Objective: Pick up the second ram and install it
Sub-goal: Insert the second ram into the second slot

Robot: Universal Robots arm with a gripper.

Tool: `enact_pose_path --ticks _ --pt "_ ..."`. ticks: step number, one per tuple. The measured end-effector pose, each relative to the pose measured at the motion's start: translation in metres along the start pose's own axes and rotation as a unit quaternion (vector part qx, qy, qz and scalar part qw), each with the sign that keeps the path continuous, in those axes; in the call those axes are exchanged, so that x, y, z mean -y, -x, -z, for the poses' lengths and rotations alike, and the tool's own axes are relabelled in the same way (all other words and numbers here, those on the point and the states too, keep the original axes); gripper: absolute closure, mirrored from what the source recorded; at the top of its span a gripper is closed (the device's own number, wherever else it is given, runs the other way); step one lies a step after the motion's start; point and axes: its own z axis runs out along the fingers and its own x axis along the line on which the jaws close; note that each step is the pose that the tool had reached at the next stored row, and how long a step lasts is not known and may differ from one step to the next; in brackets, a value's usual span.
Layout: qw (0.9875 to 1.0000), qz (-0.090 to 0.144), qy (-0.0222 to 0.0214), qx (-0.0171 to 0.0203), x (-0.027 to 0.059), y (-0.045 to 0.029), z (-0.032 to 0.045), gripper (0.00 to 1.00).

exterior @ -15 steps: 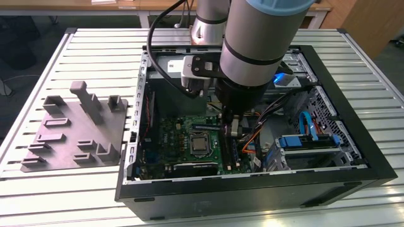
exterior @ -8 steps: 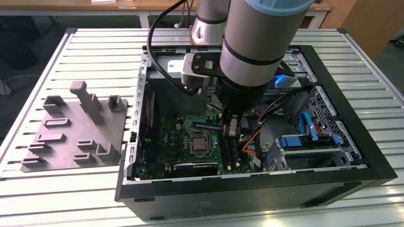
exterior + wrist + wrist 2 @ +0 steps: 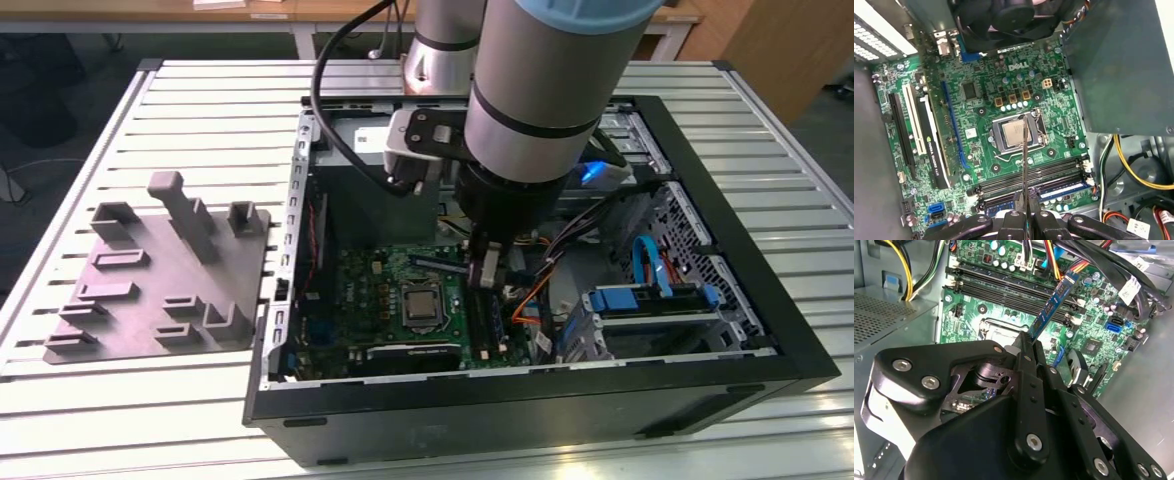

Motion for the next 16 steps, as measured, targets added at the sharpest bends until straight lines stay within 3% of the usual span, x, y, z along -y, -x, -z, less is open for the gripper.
enact_pose_path --ticks 16 --pt "0.9985 -0.055 -0.0052 0.0021 0.0 0.0 -0.0001 0.86"
